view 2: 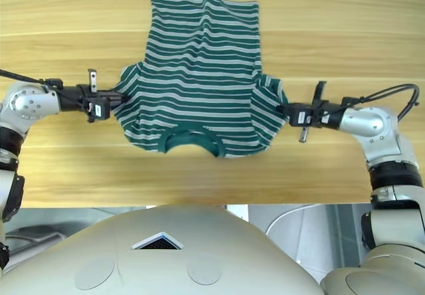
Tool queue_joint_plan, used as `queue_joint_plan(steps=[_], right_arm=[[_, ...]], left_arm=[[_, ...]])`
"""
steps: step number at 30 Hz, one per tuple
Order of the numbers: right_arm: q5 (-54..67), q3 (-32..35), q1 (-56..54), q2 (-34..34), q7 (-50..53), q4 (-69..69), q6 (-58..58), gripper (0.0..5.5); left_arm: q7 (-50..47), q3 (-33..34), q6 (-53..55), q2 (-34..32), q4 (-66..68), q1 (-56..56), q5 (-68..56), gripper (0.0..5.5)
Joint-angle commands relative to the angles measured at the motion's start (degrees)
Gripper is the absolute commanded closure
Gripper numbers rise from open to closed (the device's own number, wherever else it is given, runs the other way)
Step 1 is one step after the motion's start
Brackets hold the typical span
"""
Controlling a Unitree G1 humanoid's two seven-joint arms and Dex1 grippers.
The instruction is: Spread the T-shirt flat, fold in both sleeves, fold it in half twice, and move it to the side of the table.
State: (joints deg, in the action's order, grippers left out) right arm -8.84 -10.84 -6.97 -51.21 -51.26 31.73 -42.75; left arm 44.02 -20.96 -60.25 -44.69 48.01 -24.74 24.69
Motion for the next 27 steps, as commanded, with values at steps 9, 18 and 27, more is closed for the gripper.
queue_joint_plan(steps=[9, 18, 27], right_arm=[[0.73, 2.05, 4.35, -3.12, 1.92, -1.44, 1.36, 5.50], [4.09, 6.84, 11.09, -4.85, 3.67, -4.05, 0.87, 5.50], [10.46, 12.09, 13.54, -5.40, 4.45, -10.85, -0.96, 5.50]], left_arm=[[-0.54, -1.76, 4.23, -5.88, -11.66, 3.89, 3.79, 5.46], [-1.84, -1.09, 6.02, -7.04, -16.30, 8.18, 2.06, 5.46], [-3.26, -1.05, 6.35, -6.79, -16.03, 8.60, 1.72, 5.46]])
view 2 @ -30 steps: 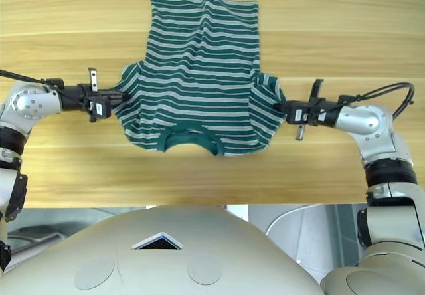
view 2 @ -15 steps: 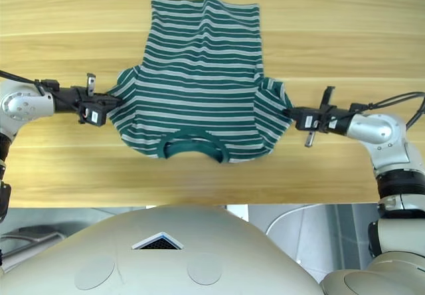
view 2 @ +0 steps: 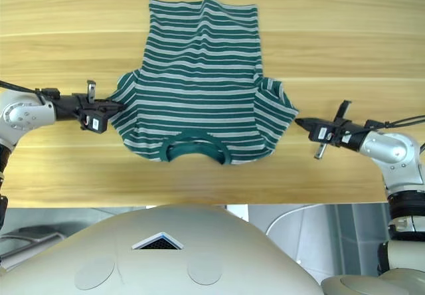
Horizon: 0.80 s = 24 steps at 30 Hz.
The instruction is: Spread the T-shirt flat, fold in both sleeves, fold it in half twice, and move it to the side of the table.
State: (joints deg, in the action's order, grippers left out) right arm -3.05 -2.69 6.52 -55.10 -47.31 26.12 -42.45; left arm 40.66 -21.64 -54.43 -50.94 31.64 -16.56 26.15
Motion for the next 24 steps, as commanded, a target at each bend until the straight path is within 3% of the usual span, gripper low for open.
queue_joint_plan(steps=[1, 3, 6, 13, 19, 24], right_arm=[[6.05, 5.05, -0.10, -1.78, 0.39, -7.02, -1.16, 5.50], [7.98, 5.92, -0.73, -2.11, -0.63, -10.95, -0.26, 5.50], [3.84, 1.82, -4.57, -0.02, -1.60, -12.03, 2.38, 5.50], [-8.53, -8.02, -11.97, 4.89, -1.37, 0.48, 4.09, 5.50], [-11.62, -10.30, -12.54, 4.62, 0.44, 8.00, 3.33, 5.50], [-9.59, -7.87, -9.76, 1.65, 3.42, 10.95, 1.93, 5.50]], left_arm=[[0.03, -0.41, 0.51, -0.52, 0.45, 0.36, 0.31, 5.46], [-0.10, -0.46, 0.47, -0.53, 0.51, 0.35, 0.43, 5.46], [-0.17, -0.50, 0.49, -0.51, 0.44, 0.36, 0.50, 5.46], [-0.42, -1.03, 0.68, 0.35, 0.52, -0.35, 0.89, 5.46], [-0.63, -1.40, 0.89, 0.91, 0.66, -0.76, 1.23, 5.46], [-0.94, -1.29, 1.42, 0.89, 0.57, -0.83, 1.63, 5.46]])
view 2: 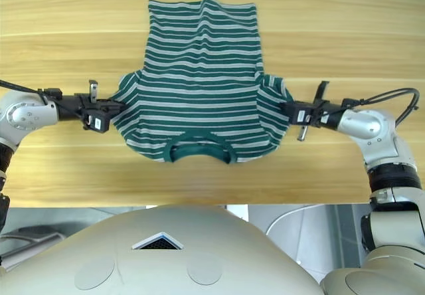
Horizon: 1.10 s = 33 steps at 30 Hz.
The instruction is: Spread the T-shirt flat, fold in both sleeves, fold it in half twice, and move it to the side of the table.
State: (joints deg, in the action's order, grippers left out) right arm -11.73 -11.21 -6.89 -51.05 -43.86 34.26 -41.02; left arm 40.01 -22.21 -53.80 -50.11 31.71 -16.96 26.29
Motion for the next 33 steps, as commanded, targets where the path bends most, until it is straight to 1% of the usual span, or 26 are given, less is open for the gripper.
queue_joint_plan(steps=[1, 9, 14, 18, 26, 28, 29, 31, 33], right_arm=[[-0.38, 1.14, 4.24, -2.72, 0.35, 3.04, 0.11, 5.50], [3.16, 2.55, 7.57, -2.98, -0.02, -0.51, -1.27, 5.50], [6.48, 2.81, 8.32, -2.08, -1.51, -5.94, -1.15, 5.50], [7.84, 3.78, 9.23, -2.42, -2.35, -9.30, -0.16, 5.50], [7.59, 5.06, 9.65, -2.47, -1.89, -9.70, 0.46, 5.50], [7.83, 5.26, 9.65, -2.39, -1.87, -9.63, 0.31, 5.50], [7.89, 5.33, 9.65, -2.34, -1.89, -9.58, 0.23, 5.50], [7.76, 5.43, 9.65, -2.13, -1.72, -9.43, 0.13, 5.50], [7.54, 5.28, 9.26, -1.75, -1.62, -9.18, 0.07, 5.50]], left_arm=[[-0.45, -0.67, 0.90, 0.07, 0.67, -0.57, 1.65, 5.46], [-1.18, -0.94, 0.87, 0.29, 1.64, -0.91, 2.33, 5.46], [0.37, -0.60, -0.58, 0.27, -0.21, 0.29, -2.04, 5.46], [0.45, 0.81, 0.31, -0.79, -1.92, 0.69, -3.72, 5.46], [-4.07, 3.73, 3.10, -3.15, -3.54, 0.81, 0.77, 5.46], [-4.89, 5.60, 2.71, -4.29, -4.89, 1.65, -0.82, 5.46], [-4.23, 6.58, 2.25, -4.98, -5.89, 2.20, -3.86, 5.46], [-1.77, 8.63, 2.01, -6.60, -7.93, 3.03, -12.01, 5.18], [-0.85, 10.74, 2.74, -8.93, -9.27, 4.52, -15.13, 4.75]])
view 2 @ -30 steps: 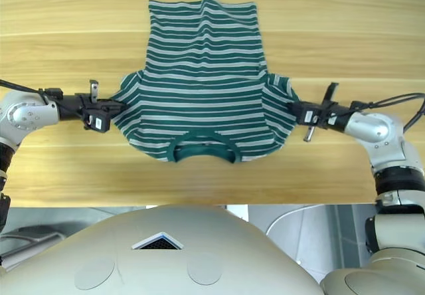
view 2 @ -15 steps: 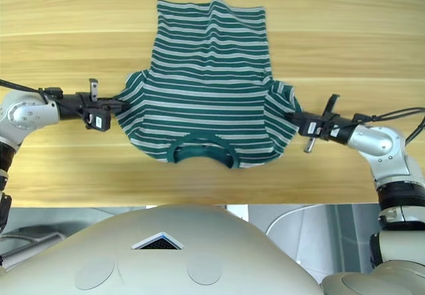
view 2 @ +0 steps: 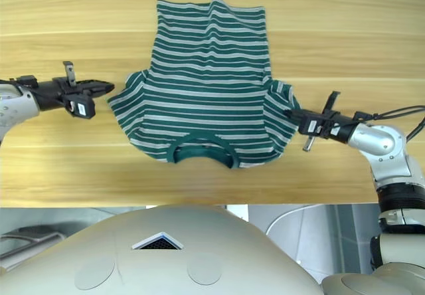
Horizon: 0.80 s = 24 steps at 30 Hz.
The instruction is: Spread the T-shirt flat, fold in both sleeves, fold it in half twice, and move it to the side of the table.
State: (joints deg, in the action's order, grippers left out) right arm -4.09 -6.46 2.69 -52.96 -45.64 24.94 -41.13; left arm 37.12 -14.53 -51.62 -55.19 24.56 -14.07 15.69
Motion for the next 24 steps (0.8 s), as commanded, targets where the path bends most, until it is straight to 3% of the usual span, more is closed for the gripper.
queue_joint_plan(steps=[1, 9, 24], right_arm=[[-0.11, 0.49, -0.39, 0.37, 0.23, 0.18, 0.08, 5.50], [-0.41, 0.10, -1.10, 1.37, 0.62, 0.31, 0.16, 5.50], [-1.03, -0.02, -0.99, 2.24, 0.84, 0.22, -0.09, 5.50]], left_arm=[[1.90, 3.41, 1.10, -4.80, -2.23, 2.82, -2.88, 4.67], [0.09, 2.07, 2.93, -4.53, -3.27, 9.22, 6.64, 3.36], [-7.30, -2.60, 2.28, 0.99, 3.36, 1.87, 19.08, 3.36]])
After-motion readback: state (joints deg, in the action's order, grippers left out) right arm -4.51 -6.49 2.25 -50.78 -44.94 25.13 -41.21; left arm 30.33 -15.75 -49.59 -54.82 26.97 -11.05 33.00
